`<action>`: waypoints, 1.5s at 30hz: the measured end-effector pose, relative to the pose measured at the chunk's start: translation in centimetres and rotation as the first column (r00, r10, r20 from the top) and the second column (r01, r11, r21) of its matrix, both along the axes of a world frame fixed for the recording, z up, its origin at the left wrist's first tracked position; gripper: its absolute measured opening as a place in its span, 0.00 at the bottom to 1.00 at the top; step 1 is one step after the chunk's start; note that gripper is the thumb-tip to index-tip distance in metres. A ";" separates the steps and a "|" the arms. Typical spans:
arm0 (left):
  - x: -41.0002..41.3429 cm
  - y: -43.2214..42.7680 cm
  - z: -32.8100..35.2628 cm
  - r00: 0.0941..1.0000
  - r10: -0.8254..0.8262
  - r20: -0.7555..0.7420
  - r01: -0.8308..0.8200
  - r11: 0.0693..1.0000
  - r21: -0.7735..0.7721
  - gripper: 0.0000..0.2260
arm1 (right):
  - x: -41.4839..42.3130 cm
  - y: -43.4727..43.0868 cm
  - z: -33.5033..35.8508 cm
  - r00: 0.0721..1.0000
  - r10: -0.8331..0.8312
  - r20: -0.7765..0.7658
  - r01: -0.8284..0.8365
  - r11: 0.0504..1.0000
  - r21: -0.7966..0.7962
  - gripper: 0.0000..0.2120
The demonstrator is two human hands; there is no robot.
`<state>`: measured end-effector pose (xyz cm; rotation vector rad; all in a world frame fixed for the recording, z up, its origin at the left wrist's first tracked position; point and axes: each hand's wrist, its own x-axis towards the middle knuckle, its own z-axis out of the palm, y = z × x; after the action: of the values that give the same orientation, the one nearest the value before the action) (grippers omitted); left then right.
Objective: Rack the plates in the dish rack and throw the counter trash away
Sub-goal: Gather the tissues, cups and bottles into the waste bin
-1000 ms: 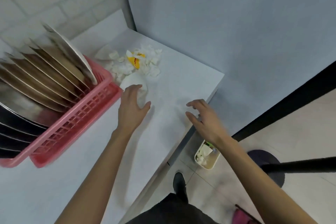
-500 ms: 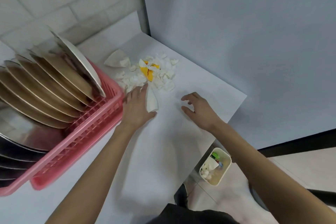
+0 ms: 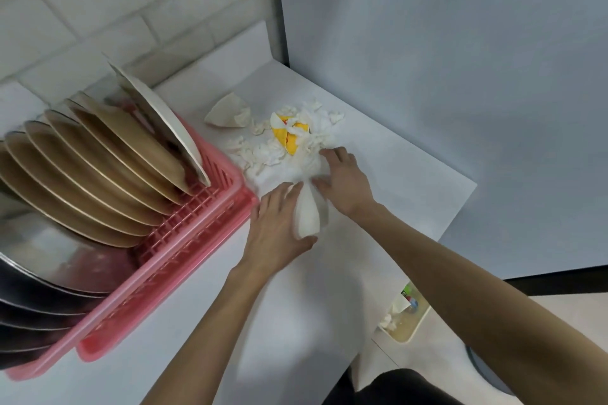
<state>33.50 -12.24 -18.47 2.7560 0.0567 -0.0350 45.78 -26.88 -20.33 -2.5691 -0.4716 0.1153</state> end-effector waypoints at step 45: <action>-3.3 -8.9 1.6 0.981 -0.183 -0.065 0.160 0.951 -0.264 0.43 | -10.5 -15.0 4.2 0.859 -0.197 -0.473 0.332 0.916 0.223 0.22</action>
<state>30.22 -21.13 -16.90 2.4896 -0.1538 -0.1980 35.28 -41.87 -16.13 -2.1875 0.0459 0.4803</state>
